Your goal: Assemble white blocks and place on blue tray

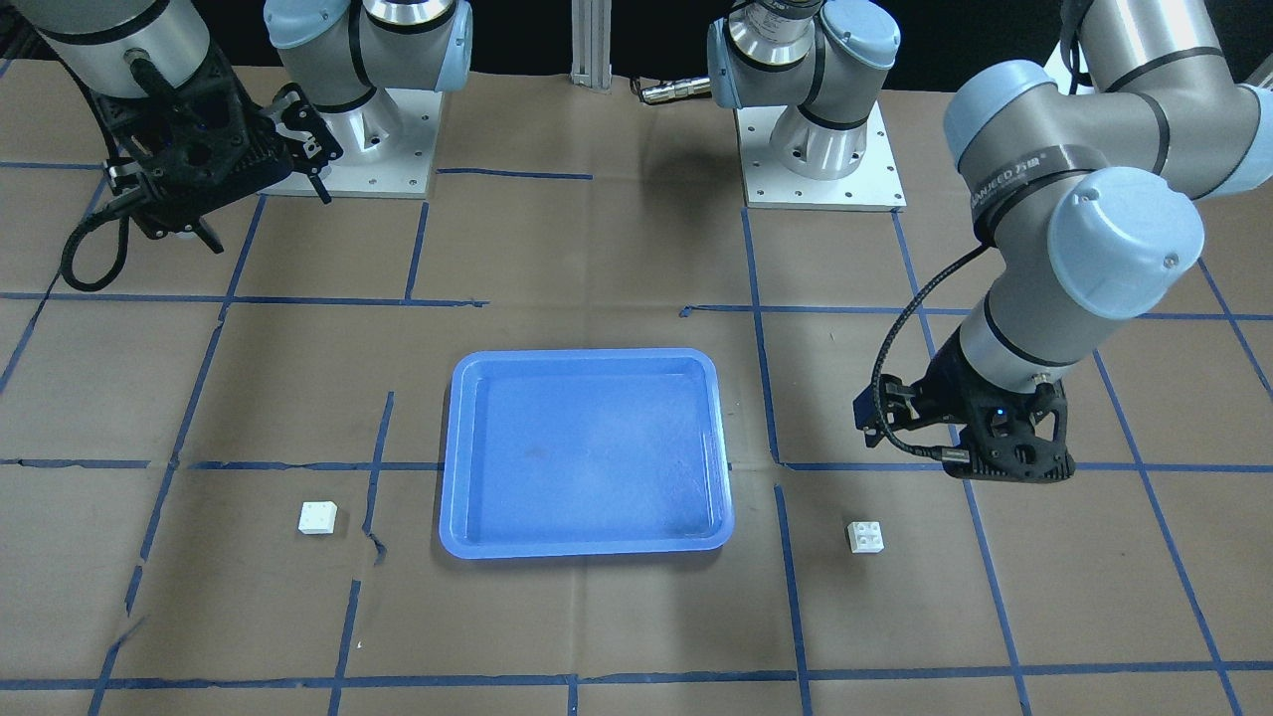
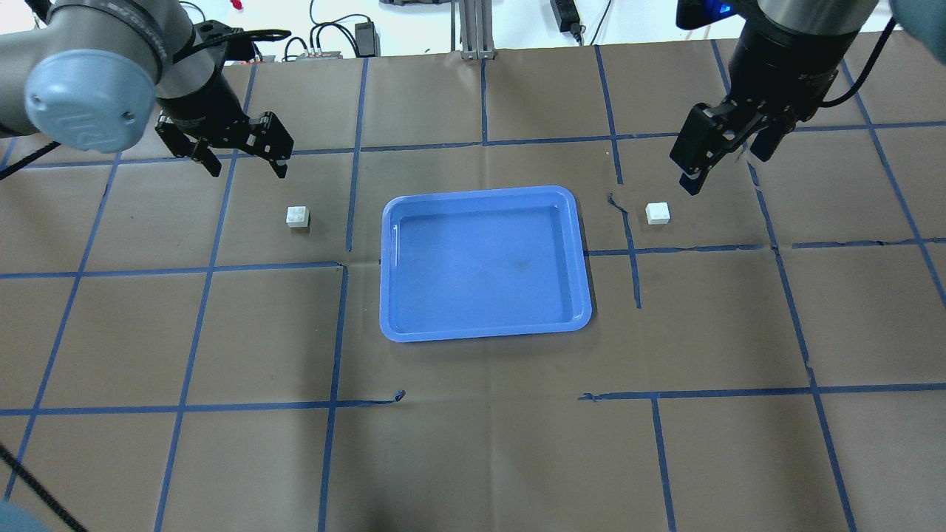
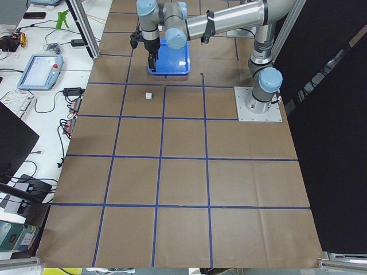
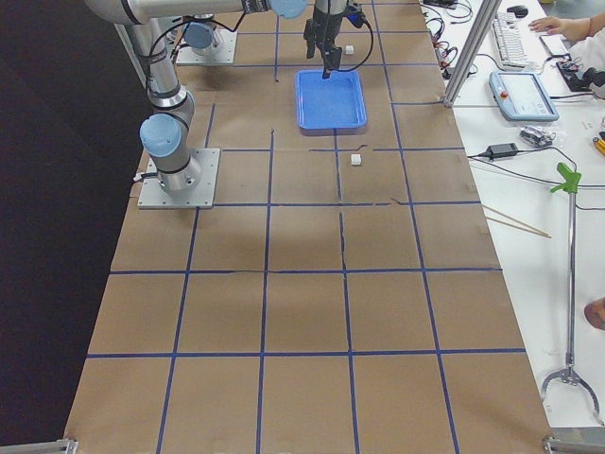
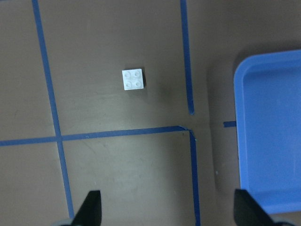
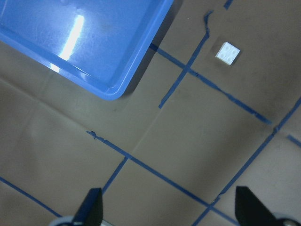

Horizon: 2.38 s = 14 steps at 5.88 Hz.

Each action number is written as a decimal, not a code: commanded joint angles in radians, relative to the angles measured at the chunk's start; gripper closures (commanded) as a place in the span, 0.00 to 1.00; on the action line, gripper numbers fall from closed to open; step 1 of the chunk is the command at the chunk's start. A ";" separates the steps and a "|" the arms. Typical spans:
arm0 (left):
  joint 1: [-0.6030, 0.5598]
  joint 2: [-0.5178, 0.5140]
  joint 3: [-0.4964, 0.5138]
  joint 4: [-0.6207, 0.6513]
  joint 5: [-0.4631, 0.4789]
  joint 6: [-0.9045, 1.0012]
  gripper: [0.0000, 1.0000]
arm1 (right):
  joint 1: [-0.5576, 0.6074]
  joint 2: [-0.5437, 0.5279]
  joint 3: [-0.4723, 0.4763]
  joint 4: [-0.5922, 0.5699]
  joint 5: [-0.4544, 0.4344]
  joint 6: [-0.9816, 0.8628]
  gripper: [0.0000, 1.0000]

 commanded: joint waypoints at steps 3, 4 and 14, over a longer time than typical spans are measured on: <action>0.006 -0.215 -0.031 0.216 -0.026 0.005 0.01 | -0.132 0.118 -0.022 -0.208 0.029 -0.945 0.01; 0.008 -0.233 -0.051 0.215 -0.024 0.001 0.01 | -0.179 0.131 -0.011 -0.228 0.172 -1.018 0.02; -0.071 -0.166 -0.034 0.120 -0.088 0.369 1.00 | -0.370 0.572 0.205 -0.432 0.646 -1.591 0.01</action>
